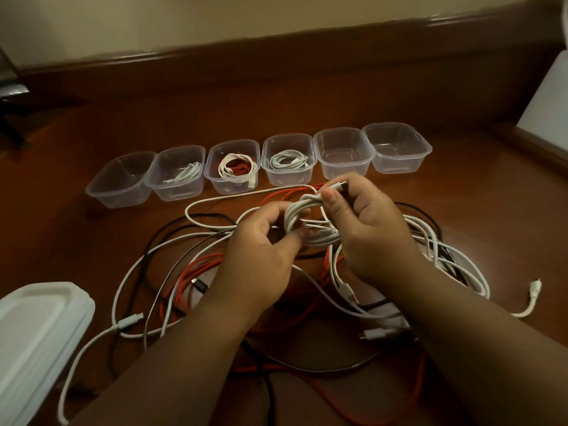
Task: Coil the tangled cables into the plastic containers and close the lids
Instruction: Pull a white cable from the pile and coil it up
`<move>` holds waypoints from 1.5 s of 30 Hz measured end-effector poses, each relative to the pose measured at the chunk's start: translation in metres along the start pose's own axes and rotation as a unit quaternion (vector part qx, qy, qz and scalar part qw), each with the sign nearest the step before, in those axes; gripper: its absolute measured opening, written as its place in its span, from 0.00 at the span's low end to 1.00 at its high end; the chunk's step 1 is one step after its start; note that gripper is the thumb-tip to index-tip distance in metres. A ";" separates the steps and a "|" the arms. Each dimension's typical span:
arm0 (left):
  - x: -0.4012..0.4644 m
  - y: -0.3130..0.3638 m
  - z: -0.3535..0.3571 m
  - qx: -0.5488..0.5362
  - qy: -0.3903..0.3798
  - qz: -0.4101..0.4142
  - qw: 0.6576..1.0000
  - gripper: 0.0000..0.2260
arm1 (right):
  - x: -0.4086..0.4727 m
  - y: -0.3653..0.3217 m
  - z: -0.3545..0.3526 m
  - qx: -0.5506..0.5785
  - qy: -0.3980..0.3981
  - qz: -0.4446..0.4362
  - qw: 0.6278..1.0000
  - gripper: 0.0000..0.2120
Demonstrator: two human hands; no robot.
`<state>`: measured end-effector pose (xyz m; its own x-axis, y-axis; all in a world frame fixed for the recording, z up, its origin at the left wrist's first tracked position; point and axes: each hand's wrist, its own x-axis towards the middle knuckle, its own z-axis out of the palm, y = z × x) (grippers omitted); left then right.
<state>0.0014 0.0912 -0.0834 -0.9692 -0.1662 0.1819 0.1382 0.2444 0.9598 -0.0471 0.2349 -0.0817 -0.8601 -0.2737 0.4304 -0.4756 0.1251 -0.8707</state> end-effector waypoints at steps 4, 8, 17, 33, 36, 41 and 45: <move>0.002 -0.003 -0.001 0.116 0.003 0.027 0.993 0.15 | -0.002 0.002 0.002 -0.037 -0.001 -0.019 0.999 0.06; 0.002 -0.002 -0.006 0.182 -0.039 0.027 0.982 0.18 | -0.001 0.006 0.003 -0.063 -0.006 -0.028 0.998 0.05; 0.001 0.002 -0.009 0.136 0.056 0.029 0.989 0.20 | 0.000 0.011 0.001 -0.185 0.031 -0.136 0.973 0.08; 0.009 0.006 -0.024 0.168 0.024 0.075 0.983 0.08 | 0.005 -0.006 -0.012 0.009 0.062 0.034 0.997 0.09; 0.006 0.005 -0.018 0.101 0.069 0.091 0.988 0.03 | 0.009 -0.010 -0.015 0.230 0.040 0.196 0.952 0.12; 0.008 0.006 0.000 -0.196 0.110 -0.038 0.974 0.06 | 0.007 -0.012 -0.002 0.386 0.033 0.229 0.893 0.11; 0.005 0.009 0.002 -0.265 0.068 -0.079 0.959 0.14 | 0.003 -0.011 0.006 0.346 0.029 0.213 0.913 0.09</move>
<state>-0.0023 0.0949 -0.0749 -0.9561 -0.2927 0.0165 0.1103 -0.3071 0.9453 -0.0436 0.2272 -0.0725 -0.9575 -0.2882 0.0129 0.1174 -0.4301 -0.8951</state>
